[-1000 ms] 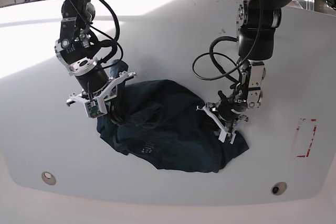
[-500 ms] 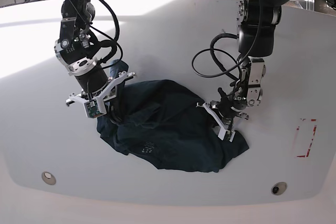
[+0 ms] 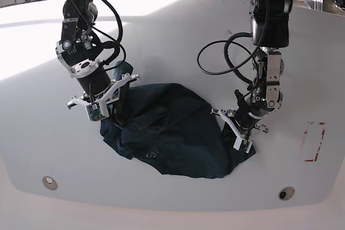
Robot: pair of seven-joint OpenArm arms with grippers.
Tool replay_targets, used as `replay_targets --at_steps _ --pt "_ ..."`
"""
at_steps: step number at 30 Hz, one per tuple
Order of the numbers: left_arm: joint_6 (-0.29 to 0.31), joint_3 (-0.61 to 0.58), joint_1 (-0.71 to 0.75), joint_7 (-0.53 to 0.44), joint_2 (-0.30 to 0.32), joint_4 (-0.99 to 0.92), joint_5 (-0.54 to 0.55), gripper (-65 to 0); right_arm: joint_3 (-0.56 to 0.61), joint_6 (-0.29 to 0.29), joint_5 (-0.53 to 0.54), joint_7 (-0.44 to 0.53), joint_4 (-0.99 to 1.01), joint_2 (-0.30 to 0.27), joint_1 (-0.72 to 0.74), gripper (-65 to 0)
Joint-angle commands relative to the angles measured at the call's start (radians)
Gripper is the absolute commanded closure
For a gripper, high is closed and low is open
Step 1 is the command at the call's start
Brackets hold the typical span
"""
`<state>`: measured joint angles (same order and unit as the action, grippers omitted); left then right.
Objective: Fold the T-shirt properly
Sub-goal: 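Move the left gripper along the shirt and grasp the fabric, then pull the grippers apart, stretching the navy T-shirt between them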
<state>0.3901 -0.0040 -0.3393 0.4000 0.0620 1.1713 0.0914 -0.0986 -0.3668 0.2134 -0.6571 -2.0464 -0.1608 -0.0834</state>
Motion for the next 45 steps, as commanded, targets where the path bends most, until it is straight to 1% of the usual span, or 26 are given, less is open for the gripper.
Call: replay_targets --at_steps 1,8,16,18,22,27,28,29,36,42,45 --pt "0.001 0.012 -0.016 0.013 0.011 0.066 0.014 -0.1 -0.007 0.002 0.013 0.037 -0.016 -0.007 0.018 -0.1" --pt "0.014 0.05 0.013 0.074 0.034 0.171 0.014 -0.3 -0.017 0.002 0.013 0.035 -0.016 -0.008 0.042 -0.1" --pt "0.026 0.108 0.065 0.161 0.057 0.351 0.018 -0.4 -0.036 0.002 0.011 0.036 -0.01 -0.012 0.078 0.0" --pt "0.026 0.158 0.123 0.241 0.074 0.543 0.005 0.0 -0.045 0.002 0.008 0.031 0.0 -0.013 0.122 0.0" --pt "0.029 0.183 0.138 0.276 0.077 0.627 0.006 0.0 -0.048 0.002 0.008 0.028 0.014 -0.016 0.16 -0.1" --pt "0.032 0.207 0.12 0.309 0.083 0.665 0.001 0.0 -0.039 0.002 0.008 0.017 0.03 -0.022 0.213 0.0" --pt "0.022 0.204 0.179 0.323 0.08 0.643 -0.014 -1.7 -0.059 -0.001 -0.018 -0.019 0.053 -0.009 0.126 -1.7" --pt "0.022 0.204 0.187 0.323 0.08 0.643 -0.014 -1.7 -0.06 -0.001 -0.018 -0.023 0.053 -0.009 0.119 -1.1" --pt "0.022 0.204 0.196 0.322 0.08 0.643 -0.014 -1.7 -0.06 -0.001 -0.018 -0.036 0.053 -0.009 0.113 -0.6" --pt "0.022 0.204 0.193 0.322 0.08 0.643 -0.014 -1.7 -0.105 -0.005 -0.012 -0.037 0.053 -0.007 0.113 -0.6" --pt "0.022 0.204 0.19 0.32 0.08 0.635 -0.014 -1.7 -0.108 -0.005 -0.015 -0.037 0.053 -0.007 0.115 -0.6"
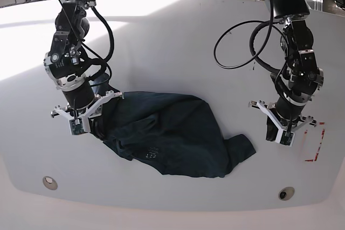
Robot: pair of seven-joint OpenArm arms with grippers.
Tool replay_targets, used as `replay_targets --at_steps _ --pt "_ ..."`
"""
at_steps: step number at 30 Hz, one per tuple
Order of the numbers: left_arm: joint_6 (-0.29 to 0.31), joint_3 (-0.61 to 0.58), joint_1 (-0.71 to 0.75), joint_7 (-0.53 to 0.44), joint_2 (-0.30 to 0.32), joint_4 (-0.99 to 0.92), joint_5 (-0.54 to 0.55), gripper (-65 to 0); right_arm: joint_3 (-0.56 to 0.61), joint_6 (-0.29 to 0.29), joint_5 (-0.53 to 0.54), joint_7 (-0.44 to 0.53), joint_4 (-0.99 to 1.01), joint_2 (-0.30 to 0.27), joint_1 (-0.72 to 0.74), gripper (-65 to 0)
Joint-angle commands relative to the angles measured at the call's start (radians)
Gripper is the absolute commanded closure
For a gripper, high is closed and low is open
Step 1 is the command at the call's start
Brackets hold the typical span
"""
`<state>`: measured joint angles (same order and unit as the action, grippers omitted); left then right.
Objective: Fold the T-shirt properly
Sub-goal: 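Pull the grippers apart, stretching the navy T-shirt between them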
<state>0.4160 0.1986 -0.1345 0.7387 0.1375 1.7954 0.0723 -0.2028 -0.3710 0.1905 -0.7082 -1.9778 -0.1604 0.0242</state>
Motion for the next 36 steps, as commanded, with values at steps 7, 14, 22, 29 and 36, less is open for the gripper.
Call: replay_targets --at_steps 7,14,22,29,36 --pt "-0.004 0.0 -0.037 -0.018 0.004 0.01 0.005 -1.7 -0.004 -0.001 0.01 0.014 -0.019 -0.009 0.004 -0.6" --pt "-0.004 0.0 -0.093 -0.018 0.004 -0.087 0.005 -1.8 -0.004 -0.001 0.016 0.014 -0.03 -0.009 -0.004 -0.6" --pt "-0.004 0.0 -0.182 -0.018 0.003 -0.243 0.008 -16.3 -0.001 -0.001 0.016 0.014 -0.041 -0.008 -0.023 -0.6" --pt "-0.007 0.005 -0.238 -0.024 0.0 -0.375 0.013 -43.5 -0.001 -0.001 0.016 0.019 -0.041 -0.008 -0.028 -0.6" --pt "-0.004 0.075 -0.307 -0.069 -0.02 -0.555 0.014 -44.9 -0.001 -0.001 0.016 0.019 -0.041 -0.008 -0.028 -0.6"
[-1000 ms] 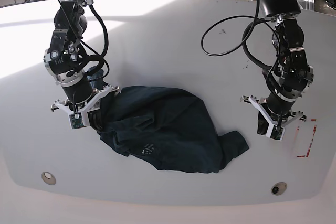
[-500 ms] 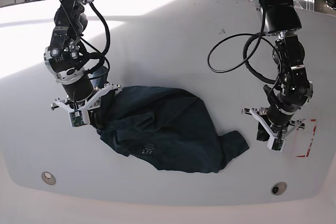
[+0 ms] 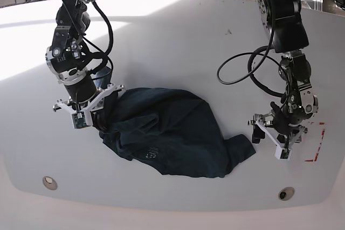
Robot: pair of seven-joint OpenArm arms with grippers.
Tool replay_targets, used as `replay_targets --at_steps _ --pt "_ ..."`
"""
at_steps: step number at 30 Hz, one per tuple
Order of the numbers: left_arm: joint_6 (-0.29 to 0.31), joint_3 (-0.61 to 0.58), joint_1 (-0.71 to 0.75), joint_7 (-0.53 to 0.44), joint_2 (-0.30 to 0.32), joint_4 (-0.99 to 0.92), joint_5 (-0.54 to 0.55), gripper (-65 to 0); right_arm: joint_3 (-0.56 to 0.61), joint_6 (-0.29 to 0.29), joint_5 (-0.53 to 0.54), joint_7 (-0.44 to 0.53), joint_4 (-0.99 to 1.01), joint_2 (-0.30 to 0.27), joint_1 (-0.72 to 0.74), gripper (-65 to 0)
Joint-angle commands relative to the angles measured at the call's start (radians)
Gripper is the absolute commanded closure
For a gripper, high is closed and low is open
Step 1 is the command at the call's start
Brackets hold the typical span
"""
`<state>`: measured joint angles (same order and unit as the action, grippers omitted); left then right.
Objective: Fold the T-shirt properly
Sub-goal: 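Pull the grippers apart, stretching the navy T-shirt between them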
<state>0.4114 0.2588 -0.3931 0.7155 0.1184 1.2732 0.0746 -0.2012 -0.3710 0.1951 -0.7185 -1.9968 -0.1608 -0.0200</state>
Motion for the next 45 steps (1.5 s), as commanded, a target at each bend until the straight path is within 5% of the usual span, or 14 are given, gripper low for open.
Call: replay_targets --at_steps 1,18,31,45 --pt "0.001 0.021 -0.056 -0.052 -0.001 -0.054 0.012 -44.9 -0.002 -0.001 0.011 0.029 -0.022 -0.007 0.016 -0.6" --pt "0.004 0.033 -0.214 -0.242 -0.006 -0.534 0.083 -45.0 -0.001 -0.003 0.011 0.029 -0.022 -0.006 0.016 -0.6" --pt "0.001 0.029 -0.221 -0.34 -0.007 -0.697 0.184 -45.0 -0.001 -0.003 0.011 0.029 -0.022 -0.004 0.015 -0.6" --pt "0.001 0.032 -0.218 -0.439 -0.081 -0.746 0.245 -44.4 -0.001 -0.03 0.011 0.03 -0.022 -0.003 0.013 -0.5"
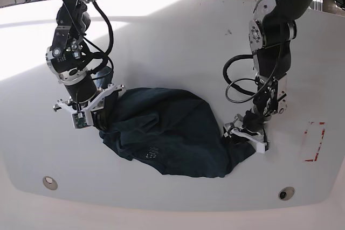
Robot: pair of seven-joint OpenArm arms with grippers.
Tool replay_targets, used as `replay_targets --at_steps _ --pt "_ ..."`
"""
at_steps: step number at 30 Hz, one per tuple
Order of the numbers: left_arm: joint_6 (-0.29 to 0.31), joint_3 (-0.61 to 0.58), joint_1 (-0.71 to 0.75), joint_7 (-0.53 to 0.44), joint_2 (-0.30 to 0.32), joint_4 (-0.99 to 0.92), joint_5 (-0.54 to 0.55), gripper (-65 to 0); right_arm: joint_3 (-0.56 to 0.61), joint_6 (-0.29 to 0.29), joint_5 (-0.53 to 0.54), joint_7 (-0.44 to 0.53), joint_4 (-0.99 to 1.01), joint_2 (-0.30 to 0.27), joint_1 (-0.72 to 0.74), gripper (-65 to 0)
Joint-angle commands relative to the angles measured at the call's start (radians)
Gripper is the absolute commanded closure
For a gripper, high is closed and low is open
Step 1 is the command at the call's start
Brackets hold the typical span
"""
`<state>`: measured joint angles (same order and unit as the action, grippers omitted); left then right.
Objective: Fold the T-shirt properly
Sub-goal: 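Pull the grippers apart, stretching the navy T-shirt between them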
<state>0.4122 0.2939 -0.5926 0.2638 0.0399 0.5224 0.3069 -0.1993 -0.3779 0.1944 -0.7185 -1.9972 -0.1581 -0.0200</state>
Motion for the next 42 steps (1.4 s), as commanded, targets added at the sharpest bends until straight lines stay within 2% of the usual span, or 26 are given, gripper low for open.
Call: replay_targets --at_steps 1,3,6,12,15,16,20,26,29,42 --pt "-0.002 -0.003 -0.019 0.013 -0.002 0.005 0.016 -44.4 -0.002 -0.025 0.012 0.03 -0.021 -0.005 0.013 -0.5" --pt "-0.003 -0.002 -0.016 0.01 -0.004 0.005 0.03 -44.0 -0.004 -0.03 0.012 0.03 -0.021 -0.005 0.013 -0.5" --pt "-0.003 -0.002 -0.014 -0.005 -0.004 0.005 0.041 -39.0 -0.004 -0.03 0.012 0.03 -0.021 -0.005 0.013 -0.5" --pt "-0.005 -0.006 -0.014 -0.051 -0.013 -0.023 0.041 -11.4 -0.007 -0.03 0.012 0.03 -0.021 -0.005 0.013 -0.5" --pt "-0.006 -0.006 -0.019 -0.073 -0.013 -0.051 0.041 -1.3 -0.007 -0.03 0.012 0.03 -0.021 -0.005 0.012 -0.5" --pt "-0.006 -0.006 -0.019 -0.077 -0.013 -0.057 0.041 0.0 -0.007 -0.03 0.012 0.03 -0.021 -0.005 0.012 -0.5" --pt "-0.051 -0.006 -0.016 -0.087 -0.011 -0.06 0.041 0.0 -0.009 -0.03 0.012 0.03 -0.021 -0.005 0.012 -0.5" --pt "-0.057 -0.006 0.0 -0.08 -0.01 0.025 0.042 0.0 -0.033 -0.031 0.012 0.032 -0.027 -0.004 -0.013 -0.5" --pt "-0.057 -0.006 0.038 -0.047 -0.01 0.097 0.042 0.0 -0.055 -0.031 0.014 0.032 -0.035 -0.002 -0.024 -0.5" --pt "-0.062 -0.002 0.251 0.17 -0.011 0.674 0.044 0.0 -0.213 -0.031 0.014 0.083 -0.041 0.045 -0.119 -0.5"
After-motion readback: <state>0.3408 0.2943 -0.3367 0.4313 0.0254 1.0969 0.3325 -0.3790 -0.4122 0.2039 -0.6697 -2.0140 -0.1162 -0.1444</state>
